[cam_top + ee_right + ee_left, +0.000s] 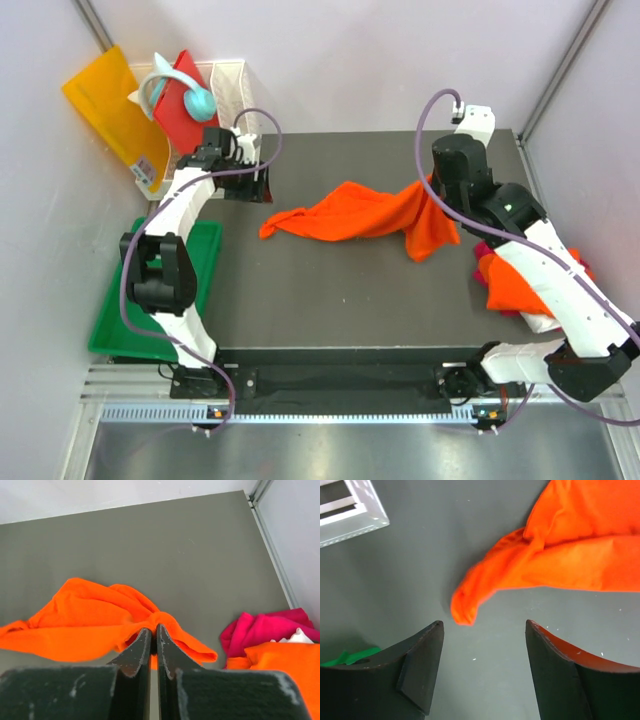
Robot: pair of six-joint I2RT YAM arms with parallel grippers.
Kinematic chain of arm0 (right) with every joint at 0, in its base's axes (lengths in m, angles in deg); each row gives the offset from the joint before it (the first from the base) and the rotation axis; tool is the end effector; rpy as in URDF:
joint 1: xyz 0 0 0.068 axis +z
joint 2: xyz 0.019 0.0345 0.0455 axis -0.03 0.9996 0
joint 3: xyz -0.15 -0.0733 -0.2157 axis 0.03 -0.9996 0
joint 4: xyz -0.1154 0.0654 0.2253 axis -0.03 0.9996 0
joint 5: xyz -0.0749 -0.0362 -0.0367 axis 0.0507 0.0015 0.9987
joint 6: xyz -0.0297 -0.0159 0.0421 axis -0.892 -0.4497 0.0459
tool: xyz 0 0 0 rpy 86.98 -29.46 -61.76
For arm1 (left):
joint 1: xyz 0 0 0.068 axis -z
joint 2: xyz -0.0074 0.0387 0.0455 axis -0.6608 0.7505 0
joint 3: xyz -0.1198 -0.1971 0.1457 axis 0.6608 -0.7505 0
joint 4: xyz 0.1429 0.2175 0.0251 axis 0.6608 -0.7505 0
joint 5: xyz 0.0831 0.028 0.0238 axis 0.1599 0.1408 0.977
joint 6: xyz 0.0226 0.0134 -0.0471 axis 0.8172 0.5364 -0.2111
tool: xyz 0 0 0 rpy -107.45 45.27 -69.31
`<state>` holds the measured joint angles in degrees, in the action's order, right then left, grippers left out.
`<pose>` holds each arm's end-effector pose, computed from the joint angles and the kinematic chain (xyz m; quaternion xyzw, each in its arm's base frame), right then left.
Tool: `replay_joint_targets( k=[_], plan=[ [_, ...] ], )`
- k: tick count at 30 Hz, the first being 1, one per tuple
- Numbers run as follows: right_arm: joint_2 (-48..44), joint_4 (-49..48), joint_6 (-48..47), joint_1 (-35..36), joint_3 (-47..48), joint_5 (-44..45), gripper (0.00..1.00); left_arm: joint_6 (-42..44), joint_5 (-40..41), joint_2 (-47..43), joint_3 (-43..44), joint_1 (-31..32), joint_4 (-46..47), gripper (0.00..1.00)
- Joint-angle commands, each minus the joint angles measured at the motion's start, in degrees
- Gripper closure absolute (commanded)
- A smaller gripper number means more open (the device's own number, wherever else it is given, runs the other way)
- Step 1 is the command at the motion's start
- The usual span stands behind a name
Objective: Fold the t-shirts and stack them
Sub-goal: Flatten out the tshirt
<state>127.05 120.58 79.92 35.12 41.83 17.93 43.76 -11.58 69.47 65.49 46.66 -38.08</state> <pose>0.2085 0.1260 0.4486 0.0719 0.8189 -0.0480 0.5674 0.3912 -0.0481 0.2910 0.1122 0.9330 -0.1694 0.2970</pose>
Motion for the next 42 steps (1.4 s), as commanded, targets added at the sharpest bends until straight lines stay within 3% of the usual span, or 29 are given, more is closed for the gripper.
replay_joint_targets(
  k=[1,9,16,30,35,42],
  plan=[
    [-0.71,-3.90,1.24,0.87,2.05,1.01,1.00,0.81,-3.54,-3.98,-2.34,0.50,4.63,0.29],
    [5.88,-5.57,-1.31,0.87,6.08,-0.04,1.00,3.27,-5.22,-10.74,-9.36,5.85,6.93,0.32],
    [8.52,-6.01,-0.96,1.74,7.67,-1.10,1.00,6.87,3.92,-15.60,-18.60,22.01,14.04,0.25],
    [4.66,-3.46,-1.92,1.48,4.60,2.59,1.00,22.51,18.95,-1.72,-18.60,37.49,21.25,0.25],
    [3.52,-3.19,-1.49,0.69,3.11,2.68,1.00,28.49,22.65,1.89,-17.82,39.79,25.20,0.25],
    [2.72,-3.10,-1.05,0.16,1.87,2.41,1.00,26.30,25.55,10.77,-7.53,39.79,23.96,0.26]
  ],
)
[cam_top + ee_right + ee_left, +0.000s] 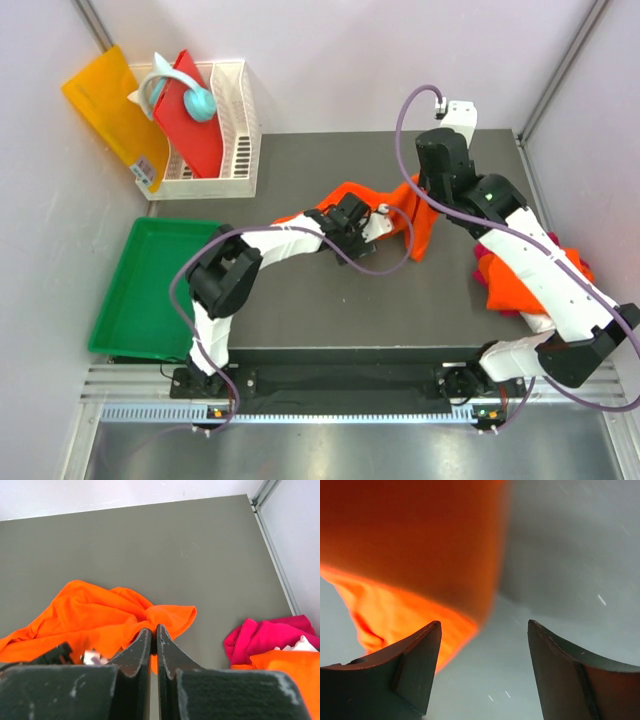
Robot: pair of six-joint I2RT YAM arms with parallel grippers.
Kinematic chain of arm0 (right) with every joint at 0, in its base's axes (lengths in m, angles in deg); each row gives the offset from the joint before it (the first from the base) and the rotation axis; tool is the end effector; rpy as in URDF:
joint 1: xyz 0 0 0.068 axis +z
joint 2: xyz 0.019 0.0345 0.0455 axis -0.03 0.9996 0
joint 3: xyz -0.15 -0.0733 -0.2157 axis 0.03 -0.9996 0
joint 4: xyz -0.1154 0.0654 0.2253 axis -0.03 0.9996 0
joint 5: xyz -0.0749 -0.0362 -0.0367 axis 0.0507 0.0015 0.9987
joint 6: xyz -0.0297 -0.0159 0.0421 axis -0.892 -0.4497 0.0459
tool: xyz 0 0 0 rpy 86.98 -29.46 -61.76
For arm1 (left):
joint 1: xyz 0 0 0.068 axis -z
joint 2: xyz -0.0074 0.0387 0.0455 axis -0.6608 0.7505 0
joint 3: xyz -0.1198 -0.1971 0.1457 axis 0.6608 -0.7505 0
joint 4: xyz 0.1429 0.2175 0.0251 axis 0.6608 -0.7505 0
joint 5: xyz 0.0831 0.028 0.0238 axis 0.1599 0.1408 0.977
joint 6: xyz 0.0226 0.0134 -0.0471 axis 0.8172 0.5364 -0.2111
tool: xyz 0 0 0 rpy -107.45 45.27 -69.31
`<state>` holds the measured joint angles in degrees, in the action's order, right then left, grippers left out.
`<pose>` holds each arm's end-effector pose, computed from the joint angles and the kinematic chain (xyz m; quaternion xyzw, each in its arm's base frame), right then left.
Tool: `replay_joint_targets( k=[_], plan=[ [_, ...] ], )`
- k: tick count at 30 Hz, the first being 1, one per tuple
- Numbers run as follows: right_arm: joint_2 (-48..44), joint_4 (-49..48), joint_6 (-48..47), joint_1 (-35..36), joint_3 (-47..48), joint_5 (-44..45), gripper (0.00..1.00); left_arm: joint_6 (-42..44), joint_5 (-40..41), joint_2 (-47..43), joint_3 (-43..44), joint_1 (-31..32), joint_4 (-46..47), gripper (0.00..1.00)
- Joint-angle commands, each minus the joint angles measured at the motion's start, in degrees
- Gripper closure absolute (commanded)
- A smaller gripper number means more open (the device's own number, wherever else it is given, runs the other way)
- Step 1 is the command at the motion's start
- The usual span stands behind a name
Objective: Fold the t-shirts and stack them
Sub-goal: Flatten out the tshirt
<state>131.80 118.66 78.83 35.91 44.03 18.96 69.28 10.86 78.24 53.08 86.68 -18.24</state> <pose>0.2274 0.1442 0.4439 0.0610 0.8201 -0.0596 0.5658 0.2948 -0.2953 0.1843 0.5616 0.7727 -0.0210 0.2950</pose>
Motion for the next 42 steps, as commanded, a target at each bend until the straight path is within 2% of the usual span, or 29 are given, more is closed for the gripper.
replay_joint_targets(
  k=[1,6,7,9,10,11,12,14,19,22,23,25,29,33,38,42],
  plan=[
    [-2.02,-1.09,0.05,-0.62,-0.42,1.39,1.00,0.86,3.19,2.10,4.89,-0.23,5.18,0.25],
    [-2.37,-1.09,0.05,-0.89,-1.04,1.21,1.00,0.60,4.95,5.51,6.82,-0.58,7.12,0.29],
    [-2.37,-1.18,-0.04,-0.98,-1.21,1.21,1.00,0.25,4.86,6.13,7.43,-0.76,6.34,0.31],
    [-2.63,-1.18,-0.13,-1.15,-1.39,1.30,1.00,-0.98,3.64,7.19,9.01,-1.81,5.46,0.41],
    [-2.72,-1.09,-0.13,-1.24,-1.74,1.21,1.00,-2.55,3.28,7.19,9.37,-2.16,5.02,0.49],
    [-2.64,-1.27,-0.13,-1.41,-2.00,1.12,1.00,-3.18,2.76,7.11,9.46,-2.51,4.92,0.63],
    [-2.72,-1.53,-0.30,-1.59,-2.18,0.86,1.00,-3.62,2.32,6.85,9.37,-3.30,5.01,0.73],
    [-2.72,-2.06,-0.30,-1.77,-2.62,0.42,1.00,-3.71,3.19,6.75,9.37,-3.92,4.84,1.00],
    [-2.55,-3.03,0.05,-2.03,-3.41,-0.37,1.00,-10.99,1.71,1.93,9.55,-8.66,3.34,1.00],
    [-2.46,-3.64,0.14,-2.03,-3.67,-0.72,1.00,-17.41,-2.68,-3.77,11.03,-15.51,1.85,1.00],
    [-2.46,-3.73,0.14,-2.03,-3.76,-0.81,1.00,-19.77,-4.87,-4.40,11.65,-19.53,1.50,1.00],
    [-2.20,-4.26,0.22,-2.03,-3.94,-1.25,1.00,-21.46,-6.64,-4.85,13.92,-23.33,1.67,1.00],
    [-1.58,-4.79,1.28,-2.03,-4.20,-2.39,1.00,-24.26,-5.25,-1.87,20.52,-30.54,0.01,1.00],
    [-1.06,-5.31,1.98,-2.03,-4.73,-3.45,1.00,-24.72,-3.49,3.76,27.37,-32.57,-3.24,1.00],
    [-0.53,-5.40,2.24,-2.03,-4.64,-3.71,1.00,-25.85,-1.38,11.84,31.86,-32.58,-3.43,0.99],
    [0.26,-5.40,1.98,-2.03,-4.56,-3.80,1.00,-25.86,0.19,16.94,36.08,-31.96,-3.60,0.88]
  ],
)
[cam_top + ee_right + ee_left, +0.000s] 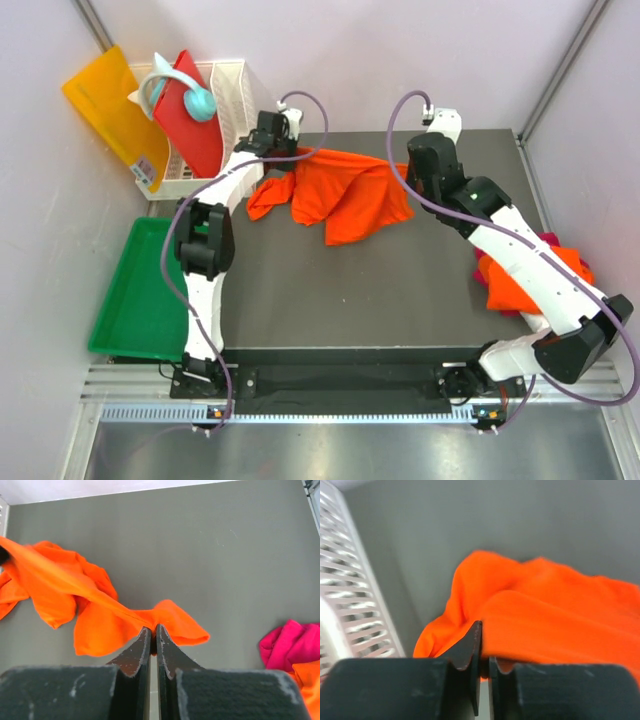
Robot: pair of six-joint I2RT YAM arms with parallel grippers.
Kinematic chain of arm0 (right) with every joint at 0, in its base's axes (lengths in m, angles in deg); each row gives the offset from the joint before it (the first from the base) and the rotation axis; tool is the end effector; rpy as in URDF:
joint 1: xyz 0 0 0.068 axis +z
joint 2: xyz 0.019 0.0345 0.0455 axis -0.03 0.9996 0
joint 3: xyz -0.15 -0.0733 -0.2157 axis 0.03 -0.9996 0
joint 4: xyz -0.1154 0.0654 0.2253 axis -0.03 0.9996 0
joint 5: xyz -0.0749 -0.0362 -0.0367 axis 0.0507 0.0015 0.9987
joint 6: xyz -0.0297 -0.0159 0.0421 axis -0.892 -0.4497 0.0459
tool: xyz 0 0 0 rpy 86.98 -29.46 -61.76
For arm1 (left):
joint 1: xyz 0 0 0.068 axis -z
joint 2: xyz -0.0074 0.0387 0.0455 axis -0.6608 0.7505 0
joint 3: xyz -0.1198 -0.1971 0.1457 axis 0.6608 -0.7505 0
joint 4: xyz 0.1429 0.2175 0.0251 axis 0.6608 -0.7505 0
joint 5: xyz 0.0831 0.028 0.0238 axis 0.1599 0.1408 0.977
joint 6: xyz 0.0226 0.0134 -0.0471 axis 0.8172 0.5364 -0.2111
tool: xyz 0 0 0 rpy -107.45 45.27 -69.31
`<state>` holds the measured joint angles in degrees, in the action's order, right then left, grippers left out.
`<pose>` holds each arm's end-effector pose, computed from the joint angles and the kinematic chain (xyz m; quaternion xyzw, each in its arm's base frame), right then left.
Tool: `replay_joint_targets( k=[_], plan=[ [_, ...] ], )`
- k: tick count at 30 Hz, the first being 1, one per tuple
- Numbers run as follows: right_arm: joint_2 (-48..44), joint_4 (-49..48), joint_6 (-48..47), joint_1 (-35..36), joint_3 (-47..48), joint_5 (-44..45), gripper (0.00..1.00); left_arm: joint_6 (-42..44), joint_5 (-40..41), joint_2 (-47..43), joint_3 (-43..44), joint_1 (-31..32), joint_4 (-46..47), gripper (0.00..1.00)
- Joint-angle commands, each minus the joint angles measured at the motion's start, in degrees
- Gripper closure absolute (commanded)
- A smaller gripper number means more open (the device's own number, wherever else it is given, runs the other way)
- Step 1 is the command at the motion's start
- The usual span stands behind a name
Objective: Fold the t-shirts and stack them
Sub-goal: Flatten out the tshirt
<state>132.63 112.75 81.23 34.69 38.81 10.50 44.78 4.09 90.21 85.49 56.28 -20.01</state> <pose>0.2427 0.1534 0.4190 0.0490 0.8354 0.0041 0.5475 0.4884 -0.1325 0.2715 0.1548 0.8812 -0.0754 0.4403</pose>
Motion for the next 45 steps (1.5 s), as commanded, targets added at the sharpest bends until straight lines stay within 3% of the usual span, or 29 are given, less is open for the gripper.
replay_joint_targets(
  k=[1,2,4,5,7,8,12,16,21,28,39,45],
  plan=[
    [-0.39,0.50,-0.51,-0.81,0.58,4.75,1.00,-0.92,7.33,5.32,3.85,-1.21,-1.48,0.83],
    [0.05,0.41,-0.77,-0.81,0.58,4.66,1.00,-0.83,7.59,5.59,3.85,-1.21,-1.31,0.67],
    [0.49,0.33,-0.86,-0.89,0.58,4.66,1.00,-1.18,8.38,5.94,3.41,-1.12,-0.78,0.51],
    [1.10,0.15,-1.12,-0.89,0.58,4.57,1.00,-1.36,8.73,5.94,3.06,-1.12,0.18,0.32],
    [1.72,-0.11,-1.12,-0.89,1.02,4.31,1.00,-1.44,9.26,5.33,1.83,-1.21,0.98,0.13],
    [2.50,-0.20,-1.13,-0.89,1.37,4.05,1.00,-1.53,9.26,4.89,0.61,-1.21,1.85,0.10],
    [4.26,-0.73,-1.30,-0.89,2.51,3.34,1.00,-1.71,6.29,-1.94,-6.33,-1.21,3.62,0.10],
    [5.58,-1.78,-1.74,-0.89,3.22,3.08,1.00,-2.67,-3.55,-11.18,-19.41,-0.59,6.25,0.14],
    [7.25,-2.75,-1.92,-0.98,3.30,2.03,1.00,-2.67,-5.24,-18.13,-31.38,1.60,6.43,0.16],
    [8.84,-3.45,-0.95,-0.90,4.10,0.70,1.00,-5.22,-4.88,-19.46,-33.24,1.61,5.02,0.16],
    [8.14,-3.45,-0.69,-0.98,2.78,1.32,1.00,-6.36,-9.98,-17.18,-34.29,5.12,3.62,0.33],
    [7.26,-3.45,-0.42,-1.07,1.99,1.58,1.00,-6.37,-9.11,-16.57,-34.56,8.02,4.67,0.33]
  ],
)
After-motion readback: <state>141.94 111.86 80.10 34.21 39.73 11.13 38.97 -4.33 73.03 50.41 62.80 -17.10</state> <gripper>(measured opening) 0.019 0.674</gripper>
